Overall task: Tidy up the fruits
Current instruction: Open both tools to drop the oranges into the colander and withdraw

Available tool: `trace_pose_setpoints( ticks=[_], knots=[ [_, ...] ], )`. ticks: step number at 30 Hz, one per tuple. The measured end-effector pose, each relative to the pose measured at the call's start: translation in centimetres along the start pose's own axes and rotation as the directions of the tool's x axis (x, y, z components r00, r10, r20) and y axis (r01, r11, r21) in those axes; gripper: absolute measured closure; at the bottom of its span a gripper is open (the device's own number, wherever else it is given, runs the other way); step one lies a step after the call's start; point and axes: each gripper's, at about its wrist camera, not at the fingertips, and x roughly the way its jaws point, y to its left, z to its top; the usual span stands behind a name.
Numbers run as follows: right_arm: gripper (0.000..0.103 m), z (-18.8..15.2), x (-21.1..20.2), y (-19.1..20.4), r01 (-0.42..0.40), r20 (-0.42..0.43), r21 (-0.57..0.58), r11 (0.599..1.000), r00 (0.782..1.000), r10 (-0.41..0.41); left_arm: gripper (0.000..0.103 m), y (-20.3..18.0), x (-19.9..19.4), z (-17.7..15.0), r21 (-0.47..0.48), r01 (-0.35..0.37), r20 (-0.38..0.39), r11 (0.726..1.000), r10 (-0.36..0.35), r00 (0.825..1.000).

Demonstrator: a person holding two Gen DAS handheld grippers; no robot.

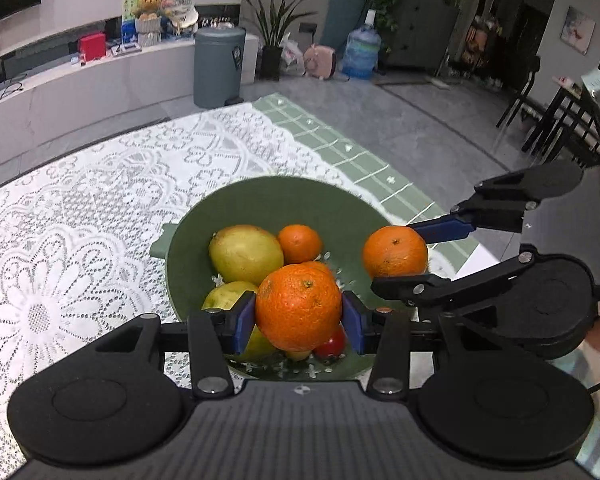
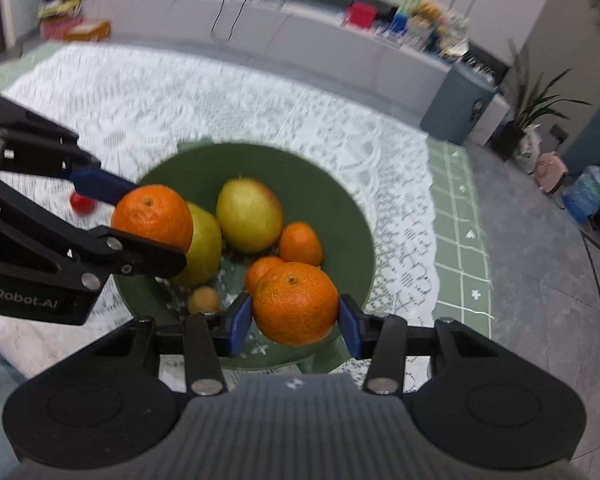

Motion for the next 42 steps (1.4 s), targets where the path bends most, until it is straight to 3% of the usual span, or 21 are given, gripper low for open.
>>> trace_pose_setpoints(
  ticks=[11, 21, 25, 27, 34, 36, 39, 42],
  knots=[
    [0.059, 1.3, 4.0, 0.6, -0.033, -0.164, -0.164, 0.986, 0.986, 0.006, 0.051, 0.4, 1.4, 0.4, -0.003, -0.017, -0.056, 1.000, 0.017, 0.998],
    [0.059, 1.3, 5.0, 0.3, -0.114, -0.216, -0.103, 0.988, 0.972, 0.090, 0.051, 0.3, 2.4, 0.3, 0.002, -0.016, -0.083, 1.000, 0.016, 0.996],
    [0.057, 0.9, 4.3, 0.3, -0.128, -0.184, -0.076, 0.989, 0.977, 0.112, 0.051, 0.3, 2.5, 0.4, 0.004, -0.010, -0.088, 1.000, 0.011, 0.996],
    [0.049, 0.8, 3.6, 0.1, -0.123, -0.151, -0.062, 0.990, 0.982, 0.112, 0.051, 0.3, 2.5, 0.3, 0.001, -0.011, -0.091, 1.000, 0.011, 0.996],
    [0.038, -0.9, -0.1, -1.1, -0.104, 0.027, 0.080, 0.991, 0.994, 0.102, 0.051, 0.8, 2.2, 0.5, -0.029, -0.009, -0.077, 1.000, 0.007, 0.997],
    [0.031, -1.8, -1.1, -1.7, -0.108, 0.091, 0.172, 0.979, 0.991, 0.094, 0.051, 1.0, 2.1, 0.7, -0.043, -0.005, -0.075, 0.999, 0.001, 0.997],
    [0.031, -3.9, -2.0, -2.3, -0.139, 0.179, 0.316, 0.938, 0.980, 0.085, 0.051, 1.0, 2.2, 0.9, -0.041, -0.001, -0.075, 0.999, -0.002, 0.997],
    [0.030, -5.1, -2.7, -2.5, -0.108, 0.214, 0.431, 0.896, 0.977, 0.015, 0.051, 0.7, 2.4, 1.0, -0.032, 0.004, -0.083, 0.999, -0.006, 0.997]
  ],
)
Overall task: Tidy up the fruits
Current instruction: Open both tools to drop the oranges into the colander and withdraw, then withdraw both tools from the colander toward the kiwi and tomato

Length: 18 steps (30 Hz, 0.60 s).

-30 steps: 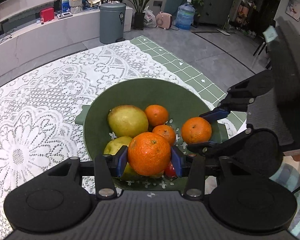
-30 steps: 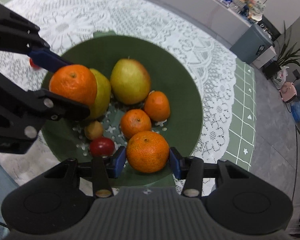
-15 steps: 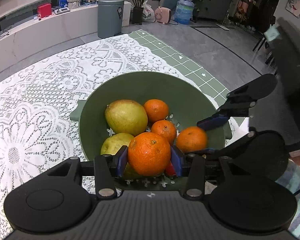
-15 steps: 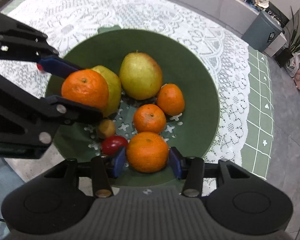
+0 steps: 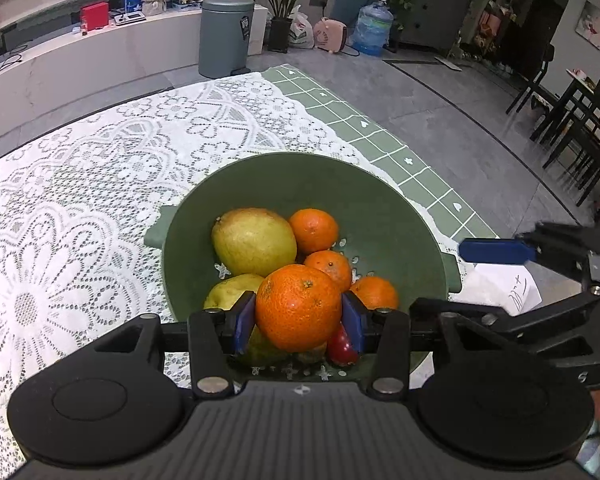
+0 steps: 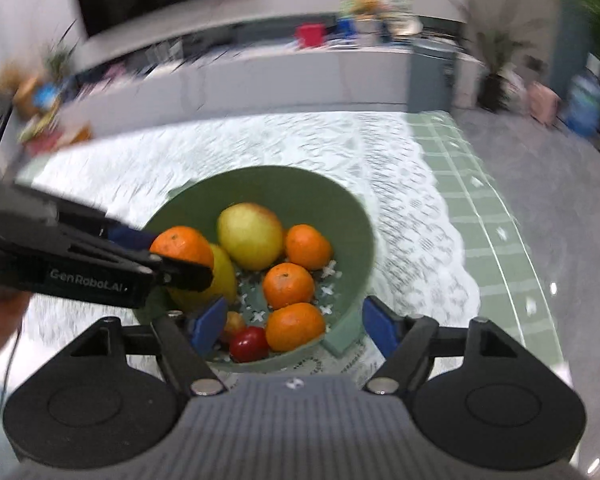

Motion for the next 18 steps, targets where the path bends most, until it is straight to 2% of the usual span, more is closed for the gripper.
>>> trace_pose_setpoints(
  ticks=[1, 2, 3, 5, 7, 12, 18],
  knots=[
    [0.026, 0.0, -0.5, -0.2, 0.020, 0.028, 0.040, 0.999, 0.999, -0.021, 0.051, -0.1, 0.2, 0.0, 0.002, 0.003, -0.005, 1.000, -0.003, 1.000],
    [0.013, 0.0, -0.9, -0.5, 0.024, 0.052, 0.093, 0.995, 0.998, -0.029, 0.051, -0.2, 0.4, 0.1, 0.001, 0.007, -0.010, 1.000, -0.007, 1.000],
    [0.008, -0.2, -1.1, -0.9, 0.015, 0.073, 0.150, 0.989, 0.997, -0.026, 0.051, -0.3, 0.6, 0.1, 0.000, 0.011, -0.015, 1.000, -0.011, 1.000],
    [0.008, -0.7, -1.0, -1.5, -0.004, 0.088, 0.234, 0.972, 0.996, -0.017, 0.051, -0.6, 1.1, 0.2, 0.002, 0.016, -0.024, 1.000, -0.016, 1.000],
    [0.008, -0.7, -0.7, -2.1, 0.011, 0.088, 0.276, 0.961, 0.995, -0.037, 0.051, -1.2, 1.4, 0.2, 0.024, 0.018, -0.024, 1.000, -0.017, 1.000],
    [0.008, -1.0, -0.9, -2.9, 0.003, 0.105, 0.321, 0.947, 0.994, -0.038, 0.051, -2.0, 2.3, 0.1, 0.057, 0.019, -0.049, 0.998, -0.016, 0.999],
    [0.008, -1.1, -0.8, -3.1, -0.001, 0.105, 0.316, 0.949, 0.994, -0.034, 0.051, -2.9, 2.9, -0.1, 0.094, 0.007, -0.081, 0.996, 0.001, 0.997]
  ],
)
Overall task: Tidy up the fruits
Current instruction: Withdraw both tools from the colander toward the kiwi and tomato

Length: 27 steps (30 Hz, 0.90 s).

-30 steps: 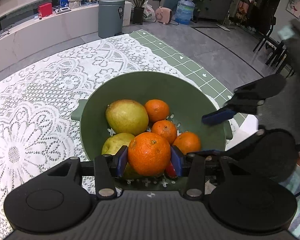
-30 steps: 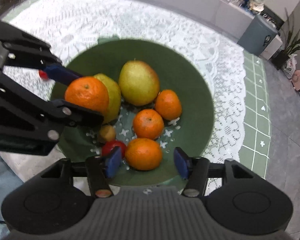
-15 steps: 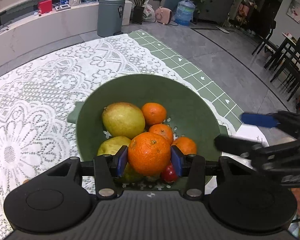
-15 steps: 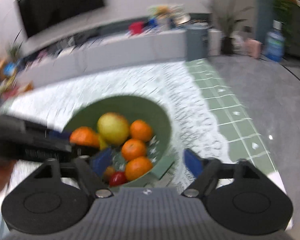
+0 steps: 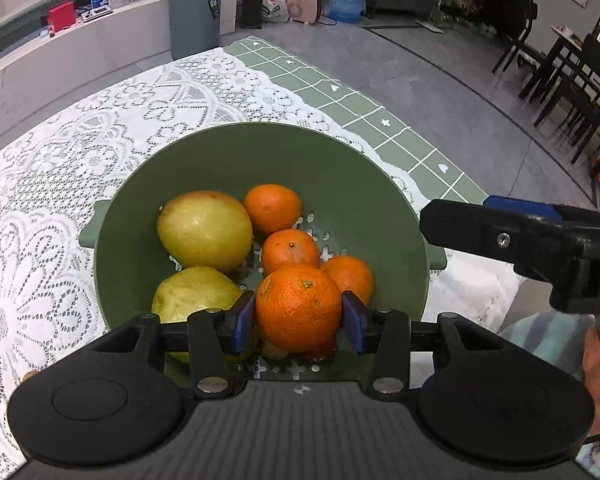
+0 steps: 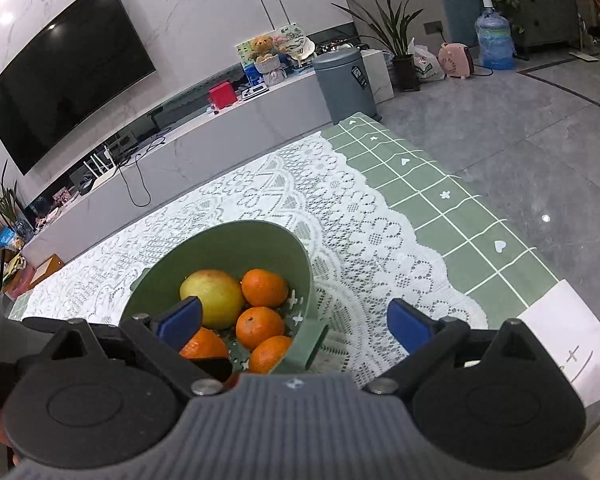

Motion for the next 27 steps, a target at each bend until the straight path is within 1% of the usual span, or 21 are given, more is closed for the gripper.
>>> trace_pose_setpoints(
  ticks=[5, 7, 10, 12, 17, 21, 25, 27],
  knots=[
    [0.008, -0.1, 0.1, 0.4, 0.011, -0.005, -0.031, 0.999, 1.000, -0.011, 0.049, -0.5, 0.7, 0.0, 0.016, -0.009, -0.026, 1.000, 0.009, 1.000],
    [0.008, -0.2, 0.3, 0.4, 0.009, -0.012, -0.037, 0.999, 1.000, -0.010, 0.046, -0.5, 1.0, 0.0, 0.009, -0.009, -0.039, 1.000, 0.010, 0.999],
    [0.008, -0.3, 0.4, 0.6, 0.013, -0.018, -0.048, 0.999, 1.000, -0.014, 0.043, -0.4, 1.0, -0.2, 0.007, -0.008, -0.034, 1.000, 0.008, 0.999],
    [0.008, -0.3, 0.4, 0.8, 0.019, -0.020, -0.058, 0.998, 1.000, -0.020, 0.033, -0.5, 0.7, -0.2, 0.007, 0.001, -0.028, 1.000, -0.001, 1.000],
    [0.008, -0.4, 0.5, 1.2, 0.032, -0.016, -0.068, 0.997, 0.999, -0.033, 0.025, -0.7, -1.3, -0.3, 0.024, 0.006, 0.021, 1.000, -0.006, 1.000],
    [0.008, -0.4, 0.4, 1.1, 0.035, -0.005, -0.056, 0.998, 0.999, -0.035, 0.024, -0.6, -2.9, -0.4, 0.012, 0.011, 0.059, 1.000, -0.012, 0.998],
    [0.008, -0.5, 0.2, 1.3, 0.053, 0.011, -0.062, 0.997, 0.999, -0.052, 0.024, 0.2, -4.9, -0.9, -0.028, 0.031, 0.118, 0.999, -0.027, 0.993],
    [0.008, -0.7, -0.1, 1.7, 0.067, 0.027, -0.081, 0.994, 0.998, -0.065, 0.024, 0.5, -5.8, -1.5, -0.041, 0.020, 0.144, 0.999, -0.014, 0.989]
  ],
)
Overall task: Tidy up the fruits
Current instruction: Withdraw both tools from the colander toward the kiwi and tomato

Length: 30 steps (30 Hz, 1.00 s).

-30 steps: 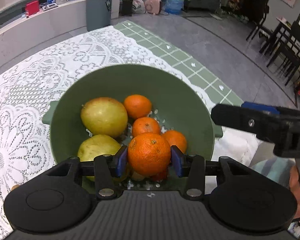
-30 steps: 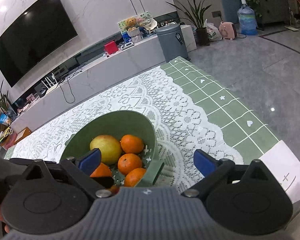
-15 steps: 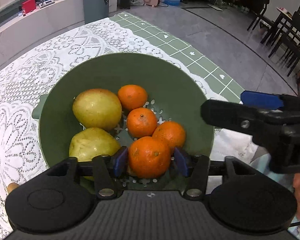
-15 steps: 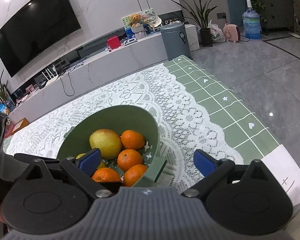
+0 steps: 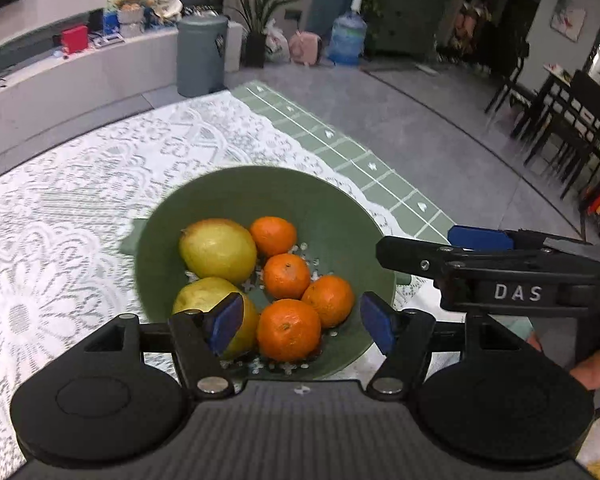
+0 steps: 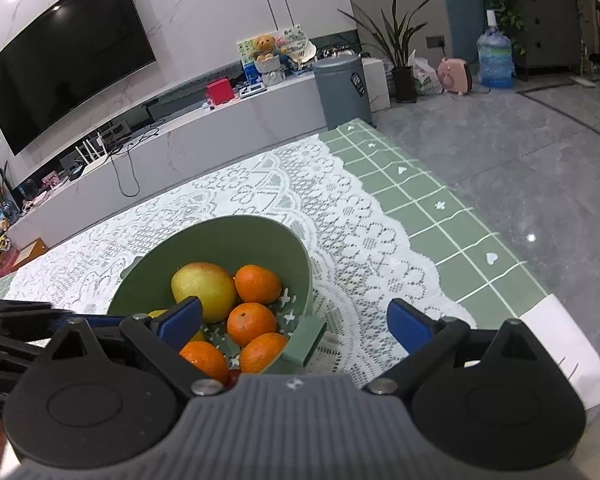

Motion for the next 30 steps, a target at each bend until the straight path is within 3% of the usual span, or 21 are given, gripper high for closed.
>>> trace_pose_setpoints(
  ticks=[11, 14, 24, 30],
  knots=[
    [0.008, -1.5, -2.5, 3.7, 0.028, 0.135, -0.120, 0.992, 0.991, -0.011, 0.026, 3.4, -5.0, -2.2, -0.092, -0.048, 0.121, 0.995, 0.059, 0.991],
    [0.008, -2.1, -2.9, 5.2, 0.022, 0.152, -0.139, 0.990, 0.988, -0.001, 0.028, 4.2, -6.3, -2.8, -0.085, -0.097, 0.143, 0.992, 0.108, 0.984],
    [0.006, -5.1, -2.8, 11.0, -0.140, 0.067, -0.165, 0.976, 0.986, 0.153, 0.028, 7.4, -9.2, -5.3, -0.175, -0.199, 0.170, 0.964, 0.229, 0.959],
    [0.006, -7.3, -1.9, 14.3, -0.178, 0.008, -0.224, 0.958, 0.983, 0.185, 0.031, 8.7, -9.9, -7.3, -0.177, -0.196, 0.175, 0.964, 0.227, 0.958]
  ],
)
